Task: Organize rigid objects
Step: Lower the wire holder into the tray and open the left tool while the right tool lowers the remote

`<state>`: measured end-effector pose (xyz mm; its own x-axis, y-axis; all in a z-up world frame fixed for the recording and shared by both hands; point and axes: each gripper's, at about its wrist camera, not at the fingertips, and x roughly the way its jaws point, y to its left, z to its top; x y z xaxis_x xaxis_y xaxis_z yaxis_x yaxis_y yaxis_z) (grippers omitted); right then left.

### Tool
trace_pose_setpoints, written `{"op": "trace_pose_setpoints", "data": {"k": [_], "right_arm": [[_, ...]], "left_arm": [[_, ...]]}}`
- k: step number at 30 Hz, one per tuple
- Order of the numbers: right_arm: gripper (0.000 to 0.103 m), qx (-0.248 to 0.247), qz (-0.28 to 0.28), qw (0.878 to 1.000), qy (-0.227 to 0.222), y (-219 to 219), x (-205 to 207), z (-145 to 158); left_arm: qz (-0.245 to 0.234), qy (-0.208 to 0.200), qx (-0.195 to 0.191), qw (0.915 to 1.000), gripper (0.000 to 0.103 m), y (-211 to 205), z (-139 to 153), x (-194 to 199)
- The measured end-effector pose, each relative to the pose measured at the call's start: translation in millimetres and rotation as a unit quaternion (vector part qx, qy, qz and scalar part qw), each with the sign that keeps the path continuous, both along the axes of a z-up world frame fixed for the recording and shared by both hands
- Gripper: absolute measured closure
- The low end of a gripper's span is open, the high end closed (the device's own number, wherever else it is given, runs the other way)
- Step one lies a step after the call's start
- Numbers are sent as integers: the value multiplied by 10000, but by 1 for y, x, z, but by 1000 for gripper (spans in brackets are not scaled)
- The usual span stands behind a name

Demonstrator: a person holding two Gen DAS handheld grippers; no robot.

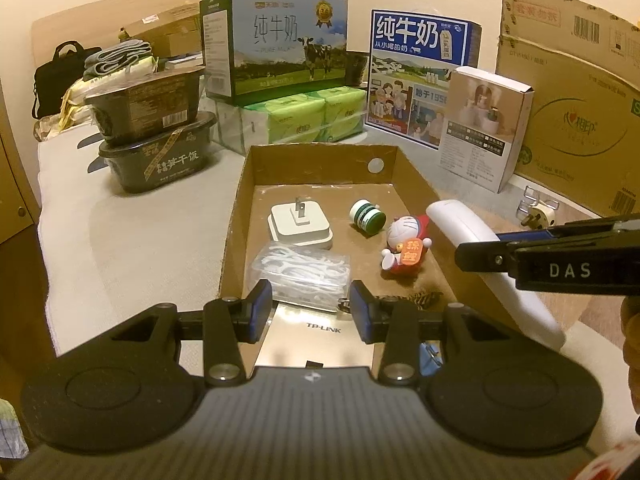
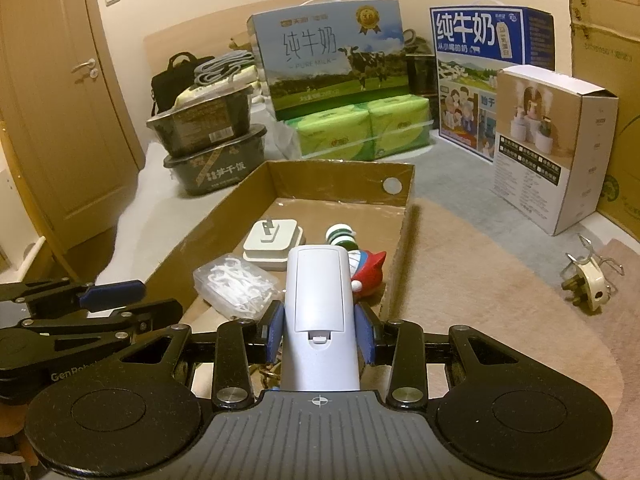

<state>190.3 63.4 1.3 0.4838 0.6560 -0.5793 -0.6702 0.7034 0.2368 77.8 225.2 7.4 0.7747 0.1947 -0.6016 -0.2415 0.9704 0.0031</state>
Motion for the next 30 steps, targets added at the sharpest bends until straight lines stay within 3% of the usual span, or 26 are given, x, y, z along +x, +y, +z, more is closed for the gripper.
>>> {"op": "trace_pose_setpoints", "data": {"k": [8, 12, 30], "right_arm": [[64, 226, -11, 9997, -61, 6, 7, 1], [50, 244, -119, 9996, -22, 1, 9, -1], [49, 117, -443, 9989, 61, -53, -23, 8]], "left_arm": [[63, 11, -56, 10000, 65, 4, -2, 2], [84, 8, -90, 9999, 65, 3, -3, 0], [115, 52, -399, 9991, 65, -33, 7, -22]]}}
